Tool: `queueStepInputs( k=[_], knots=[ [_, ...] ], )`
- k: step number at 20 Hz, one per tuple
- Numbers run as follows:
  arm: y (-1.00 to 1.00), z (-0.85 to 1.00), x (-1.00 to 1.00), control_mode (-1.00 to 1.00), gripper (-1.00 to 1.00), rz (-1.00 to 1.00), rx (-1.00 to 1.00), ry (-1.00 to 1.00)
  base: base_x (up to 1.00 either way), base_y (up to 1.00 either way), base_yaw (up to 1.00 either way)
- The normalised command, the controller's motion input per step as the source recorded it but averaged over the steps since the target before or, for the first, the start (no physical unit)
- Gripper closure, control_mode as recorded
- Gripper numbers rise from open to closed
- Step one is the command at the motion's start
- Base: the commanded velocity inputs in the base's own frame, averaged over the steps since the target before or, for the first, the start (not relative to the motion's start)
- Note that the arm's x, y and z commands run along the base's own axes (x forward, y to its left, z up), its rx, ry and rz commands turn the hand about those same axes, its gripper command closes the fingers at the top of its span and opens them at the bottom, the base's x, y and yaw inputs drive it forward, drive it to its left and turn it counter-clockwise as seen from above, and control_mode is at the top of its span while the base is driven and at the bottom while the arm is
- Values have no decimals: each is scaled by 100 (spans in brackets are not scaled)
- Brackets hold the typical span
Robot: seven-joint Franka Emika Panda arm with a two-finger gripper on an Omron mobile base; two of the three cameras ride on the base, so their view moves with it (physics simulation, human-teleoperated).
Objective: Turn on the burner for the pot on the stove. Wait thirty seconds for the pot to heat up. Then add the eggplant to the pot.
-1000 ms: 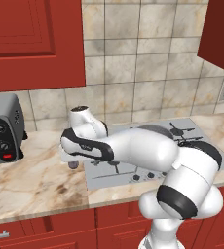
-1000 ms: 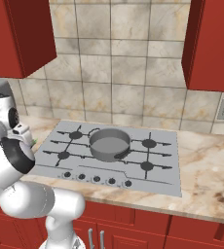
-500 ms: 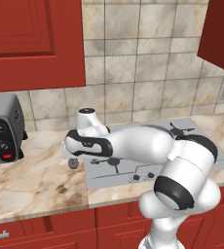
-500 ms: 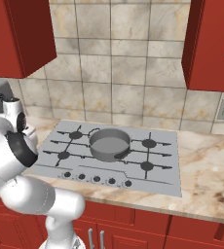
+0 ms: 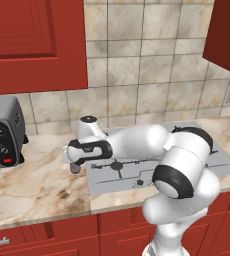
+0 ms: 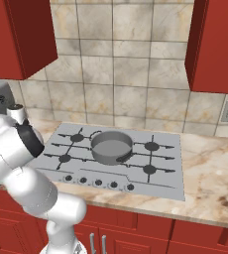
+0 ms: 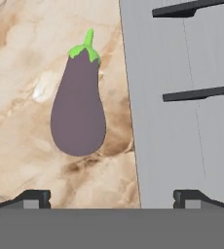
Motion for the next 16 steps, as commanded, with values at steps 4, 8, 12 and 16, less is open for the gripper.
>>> queueStepInputs(
  k=[4,8,12,16],
  knots=[
    [31,-8,39,-100,-100,0,4,-2,0,0,0],
    [14,-6,14,-100,-100,0,1,0,0,0,0],
    [0,-1,1,-100,-100,0,0,0,0,0,0],
    [0,-9,10,-100,-100,0,-1,0,0,0,0]
  ],
)
